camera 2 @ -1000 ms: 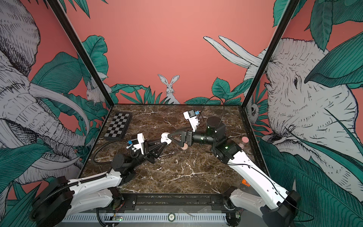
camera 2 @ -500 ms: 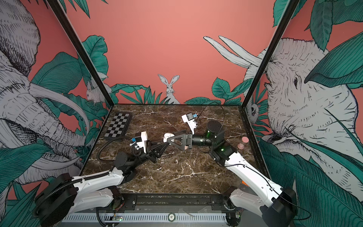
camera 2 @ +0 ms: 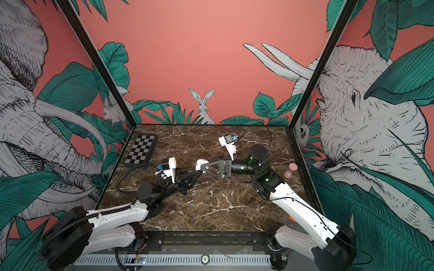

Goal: Insert the wireless bluetooth earbuds into the charging case
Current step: 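Push the white case lid shut with the right gripper while left holds case, then lower the closed white case onto the table with the left gripper while right withdraws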

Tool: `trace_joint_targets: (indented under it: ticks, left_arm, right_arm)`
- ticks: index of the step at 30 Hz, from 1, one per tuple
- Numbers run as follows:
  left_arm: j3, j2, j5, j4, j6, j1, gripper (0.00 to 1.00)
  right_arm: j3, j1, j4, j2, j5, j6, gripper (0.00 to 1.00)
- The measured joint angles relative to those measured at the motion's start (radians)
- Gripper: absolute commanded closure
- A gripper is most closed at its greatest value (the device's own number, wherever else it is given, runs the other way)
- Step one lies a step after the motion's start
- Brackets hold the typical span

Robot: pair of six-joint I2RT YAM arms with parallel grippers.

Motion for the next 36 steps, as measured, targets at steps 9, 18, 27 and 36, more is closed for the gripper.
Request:
trace_joint_targets:
  ticks: [9,18,27,36]
  left_arm:
    - [0.000,0.006,-0.006,0.001,-0.002,0.000,1.00]
    - [0.000,0.011,-0.007,0.001,-0.002,0.000,1.00]
    - [0.000,-0.005,-0.122,-0.094,-0.002,0.000,1.00]
    - [0.045,-0.139,-0.351,-0.514,-0.023,0.017,1.00]
  right_arm:
    - [0.000,0.000,0.000,-0.023,-0.002,0.000,0.02]
    - [0.001,0.000,-0.032,-0.045,0.008,-0.025,0.02]
    - [0.108,0.000,-0.355,-0.183,0.222,-0.249,0.02]
    - [0.118,-0.011,-0.572,-0.226,0.645,-0.367,0.02]
